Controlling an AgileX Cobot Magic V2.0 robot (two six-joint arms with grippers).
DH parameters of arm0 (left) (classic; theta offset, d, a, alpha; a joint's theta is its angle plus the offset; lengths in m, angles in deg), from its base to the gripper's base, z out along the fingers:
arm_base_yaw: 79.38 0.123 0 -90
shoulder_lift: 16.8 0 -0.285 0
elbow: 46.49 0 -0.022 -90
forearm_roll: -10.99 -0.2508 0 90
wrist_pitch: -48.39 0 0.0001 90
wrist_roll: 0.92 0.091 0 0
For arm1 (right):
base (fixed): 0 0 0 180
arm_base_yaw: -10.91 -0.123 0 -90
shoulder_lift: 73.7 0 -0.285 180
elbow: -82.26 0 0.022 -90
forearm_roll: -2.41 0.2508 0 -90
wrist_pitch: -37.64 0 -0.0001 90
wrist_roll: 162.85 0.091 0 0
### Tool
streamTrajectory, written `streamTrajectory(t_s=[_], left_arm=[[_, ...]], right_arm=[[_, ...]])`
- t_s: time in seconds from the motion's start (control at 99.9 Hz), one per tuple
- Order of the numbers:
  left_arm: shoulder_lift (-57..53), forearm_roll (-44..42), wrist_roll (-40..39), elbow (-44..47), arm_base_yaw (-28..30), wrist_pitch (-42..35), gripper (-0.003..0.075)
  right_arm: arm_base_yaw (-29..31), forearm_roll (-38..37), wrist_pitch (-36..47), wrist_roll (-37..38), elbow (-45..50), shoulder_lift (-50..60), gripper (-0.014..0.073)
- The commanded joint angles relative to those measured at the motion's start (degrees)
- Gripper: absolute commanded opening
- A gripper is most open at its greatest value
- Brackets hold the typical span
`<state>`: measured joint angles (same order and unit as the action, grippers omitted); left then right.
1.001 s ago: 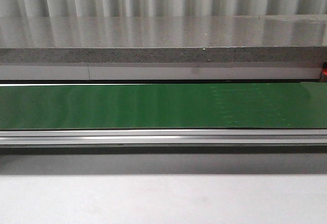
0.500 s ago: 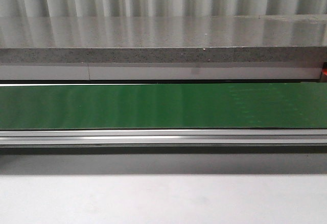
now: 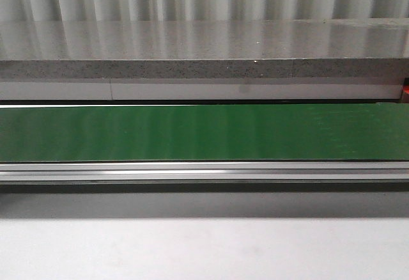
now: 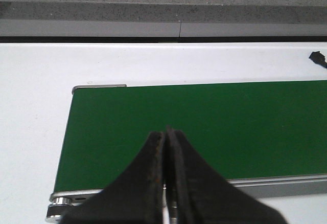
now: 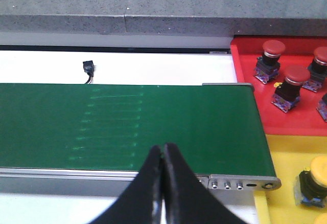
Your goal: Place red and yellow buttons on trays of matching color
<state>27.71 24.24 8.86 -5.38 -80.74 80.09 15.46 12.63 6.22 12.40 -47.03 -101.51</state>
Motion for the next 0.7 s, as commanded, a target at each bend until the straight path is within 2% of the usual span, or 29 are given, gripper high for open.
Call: streamTrajectory(t_s=[0.0,0.16,0.46,0.691], left_arm=[[0.0,1.12,0.15,-1.48,-0.41,-3.86,-0.002],[0.0,1.12,0.15,-1.48,-0.41,-3.86,-0.002],[0.0,1.12,0.15,-1.48,-0.41,-3.86,-0.002],[0.0,1.12,0.15,-1.48,-0.41,-3.73,-0.002]], right_arm=[[-0.7,-3.61,6.45,3.64,0.89,2.07,-0.0067],[-1.44,-8.29,11.33,10.13,7.16,7.97,-0.0067],[-1.44,-9.34,13.02,10.25,16.92,21.63,-0.0067],[-1.44,-9.45,19.58,10.36,21.32,21.48,-0.0067]])
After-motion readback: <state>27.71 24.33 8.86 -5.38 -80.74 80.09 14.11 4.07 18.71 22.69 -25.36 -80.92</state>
